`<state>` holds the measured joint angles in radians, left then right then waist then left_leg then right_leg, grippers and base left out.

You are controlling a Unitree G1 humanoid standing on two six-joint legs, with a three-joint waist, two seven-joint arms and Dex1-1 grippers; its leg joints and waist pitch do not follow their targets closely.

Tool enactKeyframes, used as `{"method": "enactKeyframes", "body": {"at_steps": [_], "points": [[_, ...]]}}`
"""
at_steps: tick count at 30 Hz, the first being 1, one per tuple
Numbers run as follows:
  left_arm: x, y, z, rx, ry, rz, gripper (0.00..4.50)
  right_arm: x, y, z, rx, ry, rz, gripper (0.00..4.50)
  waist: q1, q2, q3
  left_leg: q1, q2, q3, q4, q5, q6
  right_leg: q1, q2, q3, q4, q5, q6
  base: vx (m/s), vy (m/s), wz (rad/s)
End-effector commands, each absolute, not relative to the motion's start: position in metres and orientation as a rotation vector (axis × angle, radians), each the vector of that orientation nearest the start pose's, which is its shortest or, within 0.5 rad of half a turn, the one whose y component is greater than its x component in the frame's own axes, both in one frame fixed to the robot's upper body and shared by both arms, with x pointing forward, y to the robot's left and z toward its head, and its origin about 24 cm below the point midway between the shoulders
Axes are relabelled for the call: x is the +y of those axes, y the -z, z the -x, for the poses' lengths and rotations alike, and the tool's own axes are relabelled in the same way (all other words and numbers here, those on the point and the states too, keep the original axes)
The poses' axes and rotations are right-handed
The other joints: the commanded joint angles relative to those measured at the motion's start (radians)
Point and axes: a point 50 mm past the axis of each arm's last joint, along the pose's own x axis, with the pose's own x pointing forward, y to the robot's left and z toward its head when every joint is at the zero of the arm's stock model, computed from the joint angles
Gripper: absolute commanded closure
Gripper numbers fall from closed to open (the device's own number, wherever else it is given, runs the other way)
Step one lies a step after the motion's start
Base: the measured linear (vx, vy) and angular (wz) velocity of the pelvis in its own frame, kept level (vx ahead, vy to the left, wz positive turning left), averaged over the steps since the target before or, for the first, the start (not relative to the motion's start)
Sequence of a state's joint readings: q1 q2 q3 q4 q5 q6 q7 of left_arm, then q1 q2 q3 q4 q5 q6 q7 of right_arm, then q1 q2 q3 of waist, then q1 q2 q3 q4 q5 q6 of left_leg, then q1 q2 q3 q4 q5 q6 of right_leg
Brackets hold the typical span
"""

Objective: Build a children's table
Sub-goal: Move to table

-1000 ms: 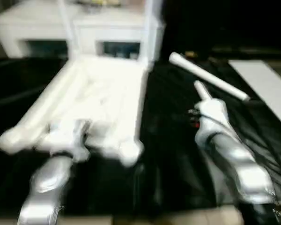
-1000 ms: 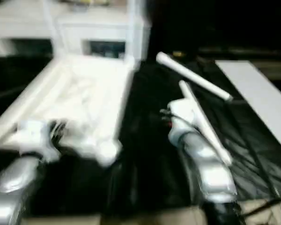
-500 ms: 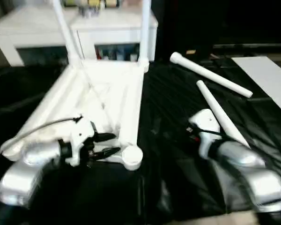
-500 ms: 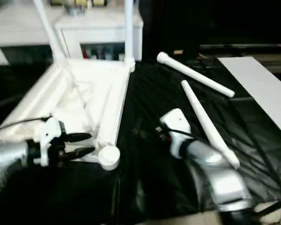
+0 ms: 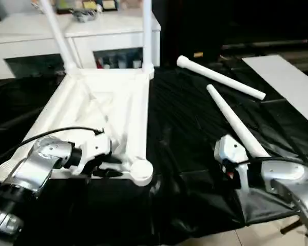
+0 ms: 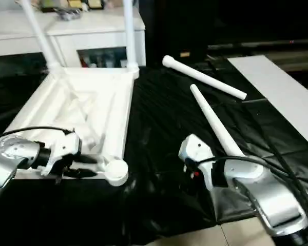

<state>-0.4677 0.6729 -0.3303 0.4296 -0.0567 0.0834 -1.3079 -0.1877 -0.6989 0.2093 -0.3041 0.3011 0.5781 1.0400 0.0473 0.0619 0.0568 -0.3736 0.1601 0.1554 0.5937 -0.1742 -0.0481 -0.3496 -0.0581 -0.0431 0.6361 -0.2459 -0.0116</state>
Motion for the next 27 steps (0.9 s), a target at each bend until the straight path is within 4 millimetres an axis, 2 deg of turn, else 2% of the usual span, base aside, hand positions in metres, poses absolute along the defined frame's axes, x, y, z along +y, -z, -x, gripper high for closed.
{"method": "enactKeyframes", "body": {"at_steps": [1,2,3,5,7,10,12,13,14,15,16,18,21,23,24,25,27], "points": [[0.21,-0.061,-0.291,0.617,1.339,-0.568,3.3,-0.159,-0.101,-0.235,0.435,-1.299,0.348,0.78,0.009,0.0,-0.07,0.009,0.064,-0.022,-0.06,-0.142,0.079,0.031,-0.09,0.047,-0.072,0.063,-0.27,0.0,0.0,0.0],[0.211,-0.06,-0.292,0.627,1.346,-0.575,3.3,-0.16,-0.102,-0.235,0.438,-1.31,0.354,0.78,0.01,0.001,-0.069,0.009,0.065,-0.021,-0.06,-0.142,0.081,0.031,-0.09,0.047,-0.072,0.062,-0.271,0.0,0.0,0.0],[0.211,-0.06,-0.292,0.627,1.346,-0.575,3.52,-0.16,-0.102,-0.235,0.438,-1.31,0.354,0.78,0.012,0.002,-0.068,0.01,0.065,-0.021,-0.059,-0.144,0.084,0.029,-0.09,0.047,-0.074,0.054,-0.272,0.0,0.0,0.0],[0.216,-0.058,-0.293,0.661,1.365,-0.603,3.67,-0.159,-0.104,-0.238,0.437,-1.327,0.368,0.78,0.017,0.002,-0.067,0.013,0.067,-0.018,-0.061,-0.169,0.076,0.028,-0.088,0.046,-0.076,0.012,-0.273,0.0,0.0,0.0],[0.219,-0.057,-0.292,0.677,1.372,-0.614,3.76,-0.159,-0.105,-0.24,0.434,-1.33,0.374,0.78,0.018,0.004,-0.063,0.018,0.072,-0.02,-0.067,-0.212,0.052,0.026,-0.09,0.048,-0.078,-0.046,-0.272,0.0,0.0,0.0],[0.222,-0.058,-0.293,0.681,1.336,-0.628,4.12,-0.159,-0.106,-0.241,0.43,-1.328,0.376,0.78,0.019,0.001,-0.061,0.021,0.072,-0.018,-0.07,-0.246,0.031,0.024,-0.092,0.05,-0.081,-0.093,-0.269,0.0,0.0,0.0],[0.223,-0.057,-0.292,0.684,1.31,-0.622,4.21,-0.159,-0.106,-0.241,0.43,-1.328,0.374,0.78,0.021,0.005,-0.061,0.02,0.073,-0.016,-0.07,-0.237,0.031,0.024,-0.093,0.051,-0.081,-0.088,-0.267,0.0,0.0,0.0],[0.223,-0.057,-0.291,0.684,1.308,-0.62,4.35,-0.159,-0.106,-0.241,0.43,-1.328,0.373,0.78,0.02,0.003,-0.062,0.019,0.074,-0.015,-0.07,-0.228,0.03,0.024,-0.092,0.051,-0.079,-0.074,-0.267,0.0,0.0,0.0],[0.224,-0.056,-0.288,0.684,1.283,-0.582,4.42,-0.158,-0.105,-0.24,0.429,-1.326,0.368,0.78,0.021,0.011,-0.063,0.019,0.074,-0.016,-0.069,-0.227,0.028,0.024,-0.093,0.051,-0.077,-0.067,-0.268,0.0,0.0,0.0],[0.223,-0.056,-0.285,0.682,1.269,-0.543,4.45,-0.157,-0.104,-0.24,0.427,-1.321,0.362,0.78,0.017,0.009,-0.064,0.018,0.077,-0.017,-0.072,-0.228,0.023,0.027,-0.093,0.05,-0.074,-0.044,-0.27,0.0,0.0,0.0],[0.223,-0.055,-0.282,0.683,1.257,-0.516,4.48,-0.157,-0.104,-0.239,0.426,-1.317,0.356,0.78,0.011,0.008,-0.063,0.012,0.075,-0.019,-0.074,-0.219,0.027,0.031,-0.092,0.047,-0.072,-0.027,-0.272,0.0,0.0,0.0],[0.221,-0.055,-0.277,0.678,1.25,-0.483,4.48,-0.156,-0.103,-0.239,0.421,-1.307,0.347,0.78,0.005,0.01,-0.066,0.015,0.072,-0.015,-0.069,-0.214,0.034,0.03,-0.091,0.048,-0.073,-0.015,-0.275,0.0,0.0,0.0],[0.215,-0.052,-0.264,0.667,1.2,-0.387,4.48,-0.155,-0.102,-0.238,0.412,-1.282,0.322,0.78,-0.005,0.008,-0.064,0.013,0.071,-0.015,-0.068,-0.207,0.045,0.031,-0.09,0.046,-0.074,-0.009,-0.282,0.0,0.0,0.0],[0.211,-0.05,-0.258,0.653,1.137,-0.338,4.48,-0.155,-0.101,-0.238,0.409,-1.267,0.31,0.78,-0.007,0.008,-0.061,0.012,0.068,-0.014,-0.067,-0.204,0.054,0.029,-0.087,0.045,-0.081,-0.036,-0.278,0.0,0.0,0.0],[0.208,-0.049,-0.254,0.643,1.086,-0.314,4.48,-0.155,-0.1,-0.237,0.407,-1.258,0.303,0.78,-0.009,0.002,-0.064,0.013,0.074,-0.012,-0.066,-0.199,0.054,0.032,-0.089,0.047,-0.076,-0.029,-0.281,0.0,0.0,0.0],[0.207,-0.048,-0.253,0.64,1.035,-0.31,4.48,-0.155,-0.099,-0.238,0.407,-1.245,0.297,0.78,-0.008,0.004,-0.058,0.012,0.073,-0.013,-0.068,-0.201,0.062,0.027,-0.085,0.044,-0.083,-0.052,-0.275,0.0,0.0,0.0],[0.203,-0.045,-0.252,0.64,0.936,-0.309,4.48,-0.155,-0.098,-0.239,0.408,-1.23,0.291,0.78,-0.009,0.0,-0.056,0.014,0.07,-0.011,-0.068,-0.219,0.057,0.027,-0.084,0.046,-0.087,-0.107,-0.265,0.0,0.0,0.0]]}}
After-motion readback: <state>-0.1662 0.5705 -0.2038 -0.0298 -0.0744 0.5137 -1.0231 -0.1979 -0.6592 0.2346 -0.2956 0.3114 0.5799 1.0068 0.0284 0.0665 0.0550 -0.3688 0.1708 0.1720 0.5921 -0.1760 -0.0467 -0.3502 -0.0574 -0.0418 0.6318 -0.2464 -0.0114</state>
